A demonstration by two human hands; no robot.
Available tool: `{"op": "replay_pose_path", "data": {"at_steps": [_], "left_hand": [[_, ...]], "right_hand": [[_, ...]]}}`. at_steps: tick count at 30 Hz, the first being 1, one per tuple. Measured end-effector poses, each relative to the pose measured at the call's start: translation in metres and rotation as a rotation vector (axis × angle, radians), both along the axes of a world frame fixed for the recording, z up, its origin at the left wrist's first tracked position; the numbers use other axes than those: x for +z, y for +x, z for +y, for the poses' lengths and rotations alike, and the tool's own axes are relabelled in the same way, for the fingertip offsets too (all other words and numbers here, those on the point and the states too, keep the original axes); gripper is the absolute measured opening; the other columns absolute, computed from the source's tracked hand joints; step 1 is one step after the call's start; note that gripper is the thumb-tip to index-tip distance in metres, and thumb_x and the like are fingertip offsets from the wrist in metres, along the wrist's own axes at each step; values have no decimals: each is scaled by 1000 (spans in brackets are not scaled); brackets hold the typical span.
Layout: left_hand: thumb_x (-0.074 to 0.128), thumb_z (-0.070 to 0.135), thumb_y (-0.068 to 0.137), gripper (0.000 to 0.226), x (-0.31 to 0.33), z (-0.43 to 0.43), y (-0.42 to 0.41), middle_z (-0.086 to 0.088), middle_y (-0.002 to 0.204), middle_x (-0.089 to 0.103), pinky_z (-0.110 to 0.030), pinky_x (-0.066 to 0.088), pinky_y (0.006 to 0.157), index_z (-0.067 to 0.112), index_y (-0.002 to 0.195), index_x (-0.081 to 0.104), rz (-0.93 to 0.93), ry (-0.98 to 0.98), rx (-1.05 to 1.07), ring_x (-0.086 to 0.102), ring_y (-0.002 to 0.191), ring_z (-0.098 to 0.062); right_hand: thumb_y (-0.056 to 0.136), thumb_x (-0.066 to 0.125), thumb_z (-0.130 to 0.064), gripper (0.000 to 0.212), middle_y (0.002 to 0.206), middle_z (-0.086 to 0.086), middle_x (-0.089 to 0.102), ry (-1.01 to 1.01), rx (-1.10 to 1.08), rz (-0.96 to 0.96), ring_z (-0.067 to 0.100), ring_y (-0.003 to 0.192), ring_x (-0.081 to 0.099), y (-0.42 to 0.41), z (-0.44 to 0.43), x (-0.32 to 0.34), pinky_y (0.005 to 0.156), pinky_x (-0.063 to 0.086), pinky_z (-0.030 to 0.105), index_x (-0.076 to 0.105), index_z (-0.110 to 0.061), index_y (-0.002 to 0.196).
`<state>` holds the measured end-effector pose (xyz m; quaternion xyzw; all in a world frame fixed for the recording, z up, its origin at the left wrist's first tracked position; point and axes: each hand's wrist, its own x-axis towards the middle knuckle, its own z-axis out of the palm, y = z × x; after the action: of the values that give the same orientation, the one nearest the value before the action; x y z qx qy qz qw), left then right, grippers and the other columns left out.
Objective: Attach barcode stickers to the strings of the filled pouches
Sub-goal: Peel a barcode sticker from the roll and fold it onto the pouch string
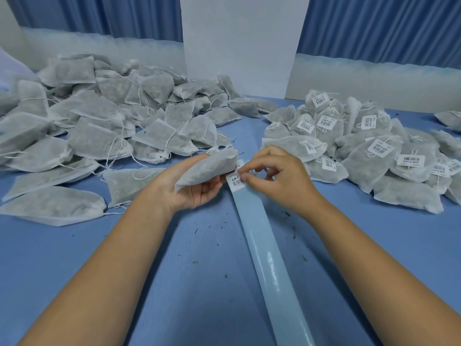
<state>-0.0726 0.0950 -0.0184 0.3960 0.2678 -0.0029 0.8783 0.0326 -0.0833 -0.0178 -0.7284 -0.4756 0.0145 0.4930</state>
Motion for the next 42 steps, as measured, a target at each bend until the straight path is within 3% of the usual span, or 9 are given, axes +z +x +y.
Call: {"op": "replay_pose_path", "data": {"at_steps": [4, 8, 18, 22, 25, 32, 35, 38, 42], "left_hand": [[72, 18, 65, 22, 2, -3, -1, -8, 79, 69, -26, 56, 49, 9, 85, 69, 8, 33, -3, 67, 55, -16], [72, 17, 71, 13, 3, -2, 0, -3, 79, 69, -26, 56, 50, 13, 83, 70, 7, 52, 26, 66, 68, -15], [74, 31, 85, 11, 11, -13, -4, 0, 89, 78, -22, 56, 65, 21, 84, 79, -96, 771, -40, 73, 76, -11], [76, 34, 84, 24, 8, -24, -4, 4, 88, 76, -22, 52, 71, 11, 88, 73, -157, 975, -156, 70, 80, -10], [75, 32, 85, 22, 8, -27, -3, 6, 79, 72, -14, 49, 61, 11, 83, 72, -206, 992, -176, 67, 72, -5], [79, 41, 67, 18, 6, -20, -5, 1, 90, 77, -21, 54, 70, 27, 78, 80, -152, 870, -293, 72, 81, -9], [81, 35, 72, 18, 6, -17, -4, -4, 91, 77, -24, 57, 70, 19, 81, 80, -130, 835, -219, 72, 84, -16], [80, 30, 79, 28, 4, -14, -2, -11, 100, 76, -42, 55, 91, 9, 98, 77, -74, 832, -111, 72, 97, -28], [82, 33, 78, 21, 2, -14, 0, -5, 92, 78, -42, 57, 84, 15, 88, 77, -49, 880, -37, 73, 81, -18]], "right_hand": [[80, 75, -4, 20, 88, -3, 64, 139, 59, 147, 8, 80, 58, -2, -2, 8, 67, 44, 25, 74, -25, 78], [79, 69, -13, 20, 76, -15, 68, 352, -37, 480, 3, 70, 57, 1, -5, 18, 64, 47, 15, 74, -30, 69], [88, 71, -24, 42, 81, -12, 73, 193, -46, 578, 0, 81, 67, -3, 4, 10, 65, 50, 15, 57, -44, 122], [85, 75, -14, 55, 82, 6, 67, 252, 3, 619, 14, 80, 65, -7, 7, 7, 80, 56, 36, 52, -38, 128], [84, 75, -10, 54, 77, 5, 66, 301, -15, 634, 14, 75, 64, -6, 7, 6, 77, 57, 31, 54, -39, 124], [84, 74, -8, 49, 84, 8, 68, 345, -9, 679, 14, 80, 67, -5, 5, 7, 79, 57, 28, 56, -42, 115], [84, 75, -19, 42, 83, 0, 64, 328, -91, 633, 8, 80, 64, -5, 6, 8, 69, 53, 20, 59, -48, 110], [84, 76, -24, 26, 76, -8, 57, 378, -177, 620, 5, 72, 56, -3, 6, 11, 62, 48, 17, 69, -46, 96], [86, 74, -22, 10, 71, -9, 57, 409, -212, 613, 3, 64, 51, -4, 5, 12, 60, 47, 17, 76, -31, 85]]}}
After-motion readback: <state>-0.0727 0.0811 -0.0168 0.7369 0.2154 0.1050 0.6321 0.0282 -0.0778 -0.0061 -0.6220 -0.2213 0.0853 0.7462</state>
